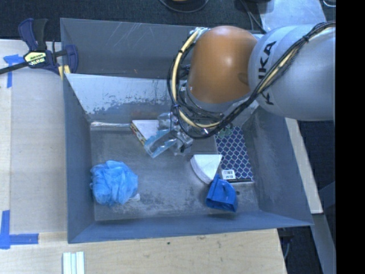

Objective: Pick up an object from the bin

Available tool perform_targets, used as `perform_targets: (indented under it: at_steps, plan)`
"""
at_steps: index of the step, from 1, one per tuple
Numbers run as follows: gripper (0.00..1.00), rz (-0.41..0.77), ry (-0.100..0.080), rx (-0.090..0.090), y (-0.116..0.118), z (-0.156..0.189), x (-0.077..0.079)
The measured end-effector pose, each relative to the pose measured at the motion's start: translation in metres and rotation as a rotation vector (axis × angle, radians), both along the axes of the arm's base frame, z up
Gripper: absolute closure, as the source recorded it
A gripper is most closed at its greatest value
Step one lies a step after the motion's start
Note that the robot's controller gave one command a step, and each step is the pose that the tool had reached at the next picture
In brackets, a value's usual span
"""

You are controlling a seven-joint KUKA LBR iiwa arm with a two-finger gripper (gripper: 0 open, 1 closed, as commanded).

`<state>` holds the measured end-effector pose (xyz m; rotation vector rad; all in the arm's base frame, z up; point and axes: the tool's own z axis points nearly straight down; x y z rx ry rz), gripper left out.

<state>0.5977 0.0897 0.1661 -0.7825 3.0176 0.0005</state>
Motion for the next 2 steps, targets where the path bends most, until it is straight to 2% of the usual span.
perform_targets:
  at_steps: [1, 2]
  plan:
    - [1.00, 0.021, 0.006, -0.003, -0.029, 0.115, -0.024]
    - [1.00, -0.007, -0.004, 0.000, -0.004, 0.043, -0.002]
